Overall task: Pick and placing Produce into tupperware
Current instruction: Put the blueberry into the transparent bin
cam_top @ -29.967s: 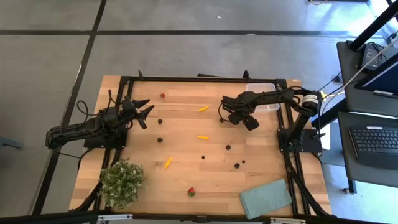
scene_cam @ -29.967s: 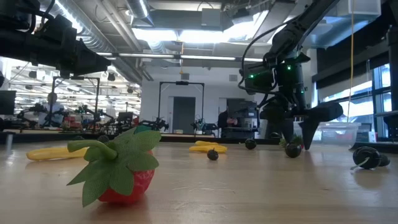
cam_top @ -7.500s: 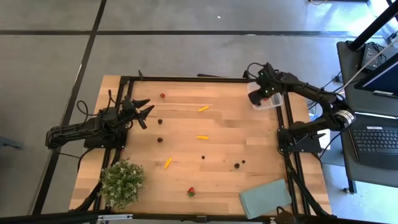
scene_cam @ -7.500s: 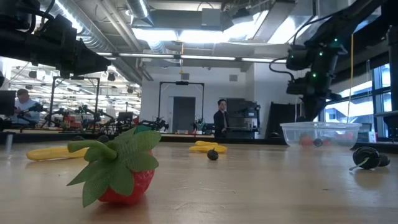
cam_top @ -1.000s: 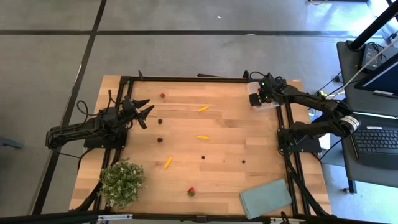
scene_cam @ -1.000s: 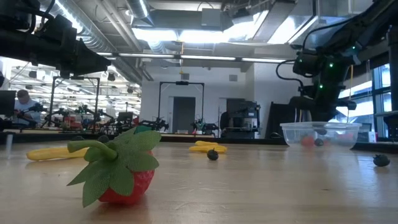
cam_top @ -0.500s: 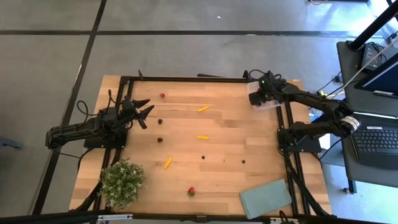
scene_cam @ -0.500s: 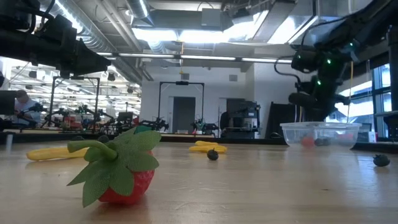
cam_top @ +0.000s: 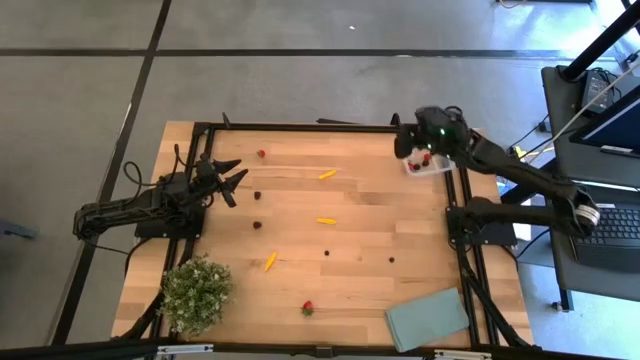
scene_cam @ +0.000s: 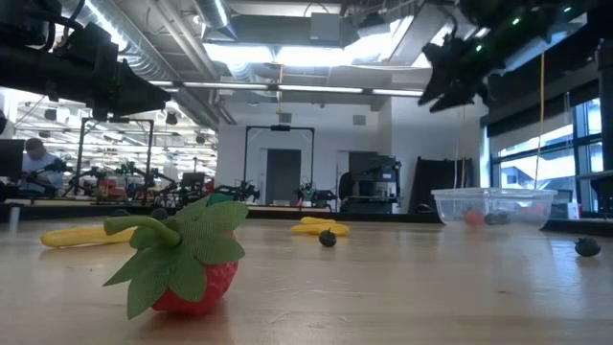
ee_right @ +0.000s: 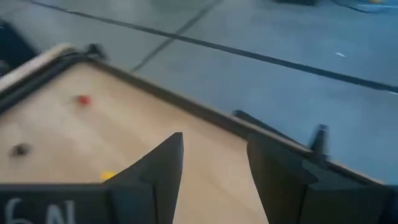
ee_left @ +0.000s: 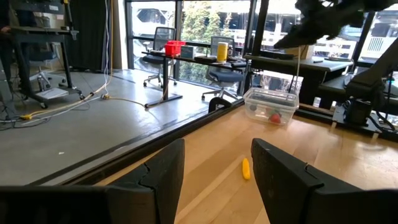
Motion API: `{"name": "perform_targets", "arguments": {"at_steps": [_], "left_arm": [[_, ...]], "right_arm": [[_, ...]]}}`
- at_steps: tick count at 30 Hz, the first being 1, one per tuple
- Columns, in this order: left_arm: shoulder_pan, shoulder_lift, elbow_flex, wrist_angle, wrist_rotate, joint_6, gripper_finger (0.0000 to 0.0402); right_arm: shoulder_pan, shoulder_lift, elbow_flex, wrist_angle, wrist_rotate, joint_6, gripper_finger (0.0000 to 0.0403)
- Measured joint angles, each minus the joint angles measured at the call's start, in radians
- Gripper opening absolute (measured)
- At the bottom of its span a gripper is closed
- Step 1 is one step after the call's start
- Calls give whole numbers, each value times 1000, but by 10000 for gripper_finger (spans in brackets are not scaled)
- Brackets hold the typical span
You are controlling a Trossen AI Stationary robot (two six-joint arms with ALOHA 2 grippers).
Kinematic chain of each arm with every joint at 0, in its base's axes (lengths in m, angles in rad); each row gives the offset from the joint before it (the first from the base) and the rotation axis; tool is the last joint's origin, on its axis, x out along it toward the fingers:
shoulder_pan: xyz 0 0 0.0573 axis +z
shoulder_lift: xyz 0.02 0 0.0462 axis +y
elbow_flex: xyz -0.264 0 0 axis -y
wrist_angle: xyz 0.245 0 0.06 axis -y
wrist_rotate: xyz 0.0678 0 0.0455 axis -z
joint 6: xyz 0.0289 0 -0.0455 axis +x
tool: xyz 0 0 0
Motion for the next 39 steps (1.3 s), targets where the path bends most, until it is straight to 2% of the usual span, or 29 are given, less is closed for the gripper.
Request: {"name": "perform_targets", "arguments": {"at_steps": [7,12,19,24,26,34,39], "left_arm": [[0,0,0,0,0,0,179],[0,0,0,0,0,0,179],[0,0,0,0,0,0,179],[0,0,0,0,0,-1,179],[0,0,0,0,0,-1,179],[0,0,0,0,0,-2,179],[0,0,0,0,0,-1,179]], "right_arm": [[257,-130,-73,26,12,1,181],[455,-169,-162,91,151,61,181],[726,-167,-365,448,318,46,181],[900,-166,-454,594,342,-30,181],[965,-163,-467,592,399,6,181],[1211,-94,-499,585,752,189,182],[1317,13,-505,585,880,350,182]]}}
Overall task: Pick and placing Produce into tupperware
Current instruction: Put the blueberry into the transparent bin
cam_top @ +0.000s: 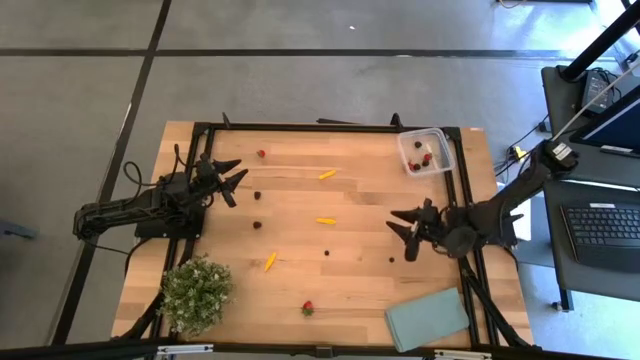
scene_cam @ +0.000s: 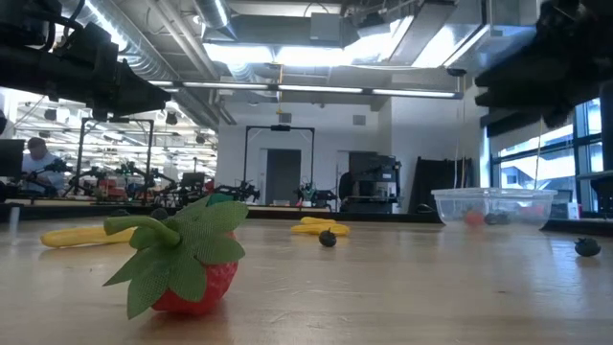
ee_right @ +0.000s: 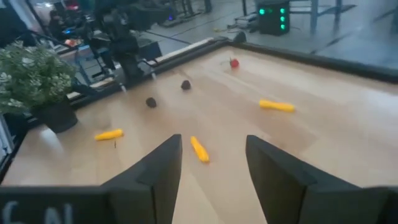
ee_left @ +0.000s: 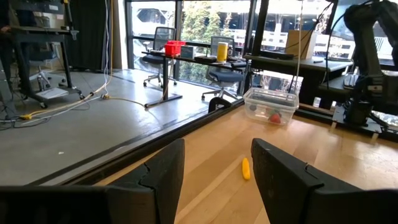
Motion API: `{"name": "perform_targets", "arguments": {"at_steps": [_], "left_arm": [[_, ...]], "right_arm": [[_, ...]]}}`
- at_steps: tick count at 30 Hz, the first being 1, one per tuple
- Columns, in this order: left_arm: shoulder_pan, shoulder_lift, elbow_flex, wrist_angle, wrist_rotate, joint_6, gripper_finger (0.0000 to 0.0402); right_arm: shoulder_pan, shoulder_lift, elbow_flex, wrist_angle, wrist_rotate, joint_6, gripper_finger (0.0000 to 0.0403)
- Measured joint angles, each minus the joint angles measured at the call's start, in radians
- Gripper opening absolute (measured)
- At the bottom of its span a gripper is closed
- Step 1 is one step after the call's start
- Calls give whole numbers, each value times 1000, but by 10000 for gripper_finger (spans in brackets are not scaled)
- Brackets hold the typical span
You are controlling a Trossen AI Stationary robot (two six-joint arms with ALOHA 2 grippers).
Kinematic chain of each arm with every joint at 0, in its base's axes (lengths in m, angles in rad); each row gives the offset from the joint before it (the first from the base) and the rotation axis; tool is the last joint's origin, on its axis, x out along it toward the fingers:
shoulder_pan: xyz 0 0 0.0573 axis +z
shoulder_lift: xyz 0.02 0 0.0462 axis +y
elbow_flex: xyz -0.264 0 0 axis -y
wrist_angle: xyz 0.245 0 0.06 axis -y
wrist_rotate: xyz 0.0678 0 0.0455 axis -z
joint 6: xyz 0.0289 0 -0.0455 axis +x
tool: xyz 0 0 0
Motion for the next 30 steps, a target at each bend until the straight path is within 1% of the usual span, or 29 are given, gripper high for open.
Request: {"name": "perform_targets", "arguments": {"at_steps": [5,8,12,15,18,21,23,30], "left_arm": [[0,0,0,0,0,0,179],[0,0,0,0,0,0,179],[0,0,0,0,0,0,179],[0,0,0,0,0,0,179],[0,0,0,0,0,0,179],[0,0,0,0,0,0,179],[0,0,0,0,0,0,179],[0,0,0,0,0,-14,179]], "right_arm": [[61,142,0,9,57,155,182],[97,222,0,42,91,230,182],[145,315,0,62,108,331,182],[172,380,7,59,108,401,181],[192,443,28,60,104,422,181],[207,508,45,60,56,450,181],[214,553,49,56,30,496,181],[233,691,53,59,12,652,181]]}}
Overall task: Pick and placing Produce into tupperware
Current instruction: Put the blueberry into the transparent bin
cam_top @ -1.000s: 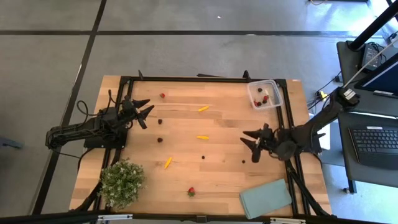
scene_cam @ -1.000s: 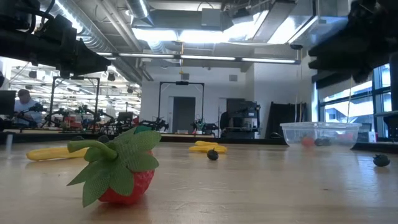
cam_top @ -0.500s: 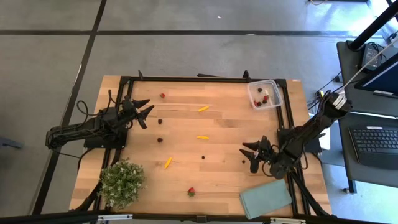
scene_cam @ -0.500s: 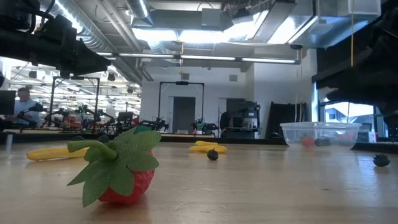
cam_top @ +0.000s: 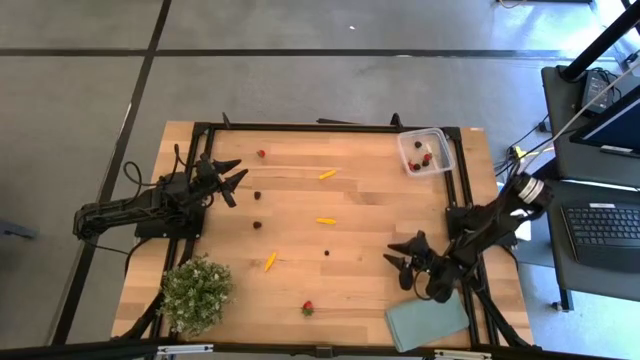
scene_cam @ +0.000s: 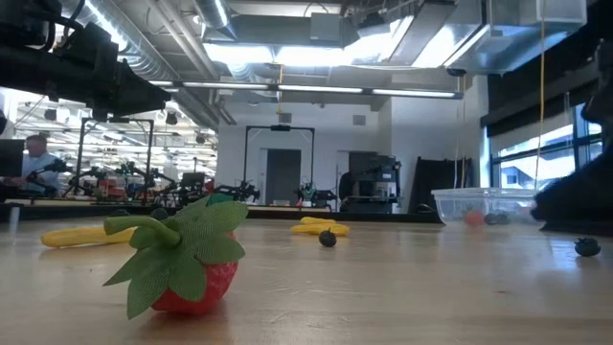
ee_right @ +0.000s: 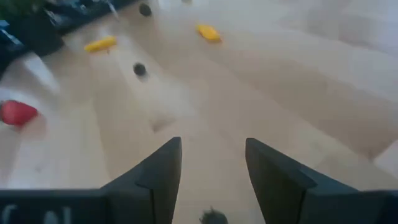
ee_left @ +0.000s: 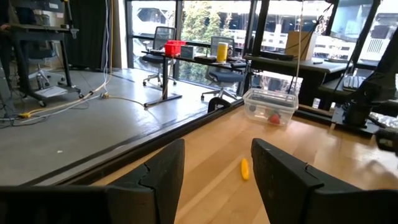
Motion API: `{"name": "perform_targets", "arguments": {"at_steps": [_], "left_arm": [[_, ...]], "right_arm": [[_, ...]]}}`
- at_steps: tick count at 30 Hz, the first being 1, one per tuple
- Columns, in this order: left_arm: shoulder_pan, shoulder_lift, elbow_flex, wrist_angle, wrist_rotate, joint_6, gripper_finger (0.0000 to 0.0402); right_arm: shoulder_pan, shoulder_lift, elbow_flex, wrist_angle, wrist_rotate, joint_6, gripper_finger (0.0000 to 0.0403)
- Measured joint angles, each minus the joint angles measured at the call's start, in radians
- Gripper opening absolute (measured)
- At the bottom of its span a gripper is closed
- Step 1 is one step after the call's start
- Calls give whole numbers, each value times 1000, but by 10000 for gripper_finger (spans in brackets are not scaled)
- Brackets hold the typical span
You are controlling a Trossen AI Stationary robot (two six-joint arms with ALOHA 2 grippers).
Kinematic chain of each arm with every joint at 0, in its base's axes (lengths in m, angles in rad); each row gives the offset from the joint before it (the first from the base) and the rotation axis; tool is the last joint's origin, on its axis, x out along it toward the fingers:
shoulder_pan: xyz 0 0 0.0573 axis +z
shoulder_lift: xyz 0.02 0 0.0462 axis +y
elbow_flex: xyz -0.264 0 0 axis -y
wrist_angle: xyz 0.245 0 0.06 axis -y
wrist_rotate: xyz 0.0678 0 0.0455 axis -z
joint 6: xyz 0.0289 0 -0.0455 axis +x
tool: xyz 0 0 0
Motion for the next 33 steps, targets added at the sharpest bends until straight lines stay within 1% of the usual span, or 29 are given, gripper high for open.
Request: {"name": "perform_targets", "arguments": {"at_steps": [7,13,19,28,33], "left_arm": [[0,0,0,0,0,-10,179],[0,0,0,0,0,-10,179],[0,0,0,0,0,-10,179],[0,0,0,0,0,-10,179],[0,0,0,0,0,-10,179]], "right_arm": [[28,106,48,0,-20,39,181],[42,175,73,-33,5,44,181],[46,179,77,-92,-54,71,181],[98,184,81,-127,-47,91,181],[101,186,104,-137,-51,40,181]]}}
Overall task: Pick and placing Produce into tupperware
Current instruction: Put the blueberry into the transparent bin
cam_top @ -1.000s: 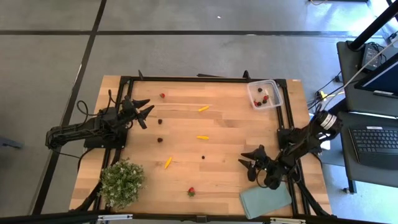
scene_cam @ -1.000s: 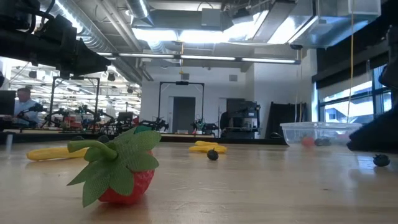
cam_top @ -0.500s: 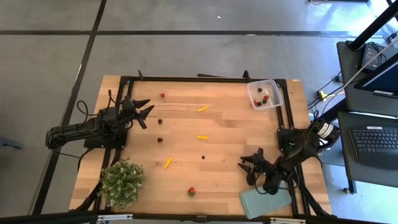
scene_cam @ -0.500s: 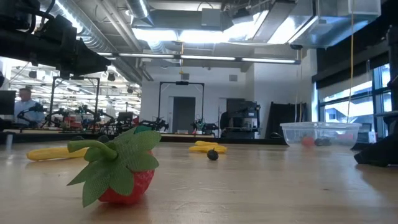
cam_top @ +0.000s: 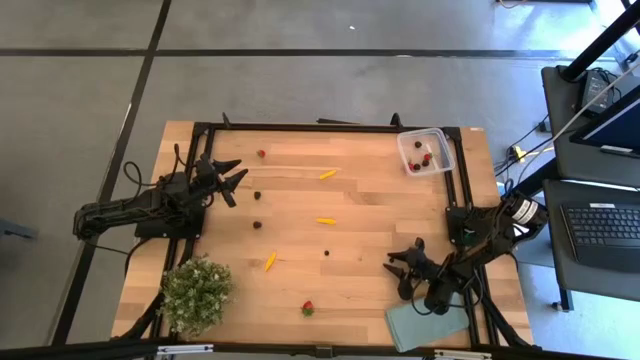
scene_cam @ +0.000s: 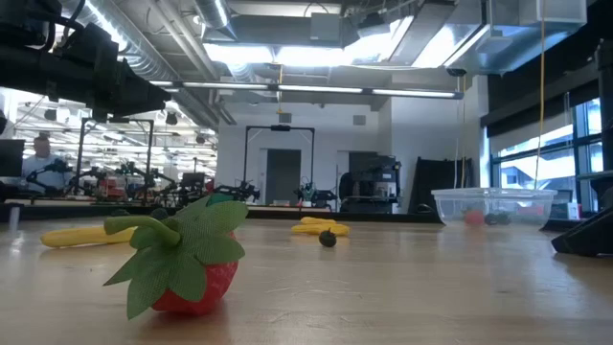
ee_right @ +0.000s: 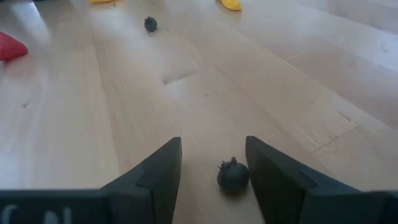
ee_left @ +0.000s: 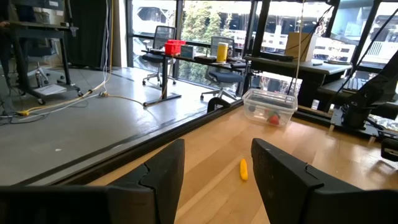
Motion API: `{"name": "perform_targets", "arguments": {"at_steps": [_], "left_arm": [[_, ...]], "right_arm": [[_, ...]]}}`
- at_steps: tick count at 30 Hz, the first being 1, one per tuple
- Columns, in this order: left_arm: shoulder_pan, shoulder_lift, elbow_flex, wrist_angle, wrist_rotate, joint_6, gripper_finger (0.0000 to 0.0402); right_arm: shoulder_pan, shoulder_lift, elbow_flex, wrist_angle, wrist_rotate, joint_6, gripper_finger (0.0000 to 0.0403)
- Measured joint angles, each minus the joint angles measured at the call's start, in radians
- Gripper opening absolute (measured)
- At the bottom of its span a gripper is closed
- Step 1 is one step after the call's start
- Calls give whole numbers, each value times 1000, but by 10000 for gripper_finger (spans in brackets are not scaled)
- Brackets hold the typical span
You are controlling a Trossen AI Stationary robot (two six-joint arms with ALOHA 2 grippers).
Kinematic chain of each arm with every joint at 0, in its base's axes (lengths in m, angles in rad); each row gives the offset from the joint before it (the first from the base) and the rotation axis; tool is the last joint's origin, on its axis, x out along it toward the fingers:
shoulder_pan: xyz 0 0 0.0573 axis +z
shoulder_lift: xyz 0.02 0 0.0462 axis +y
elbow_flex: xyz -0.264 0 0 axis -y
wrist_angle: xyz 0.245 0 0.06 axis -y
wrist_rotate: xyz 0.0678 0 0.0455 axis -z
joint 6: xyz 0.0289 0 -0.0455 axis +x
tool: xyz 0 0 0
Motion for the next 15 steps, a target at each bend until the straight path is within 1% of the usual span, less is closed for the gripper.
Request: {"name": "perform_targets", "arguments": {"at_steps": [4,15], "left_arm": [[0,0,0,0,0,0,179],[0,0,0,0,0,7,179]], "right_arm": [[6,1,16,-8,-1,-44,182],[8,2,50,3,-17,-49,182]]}}
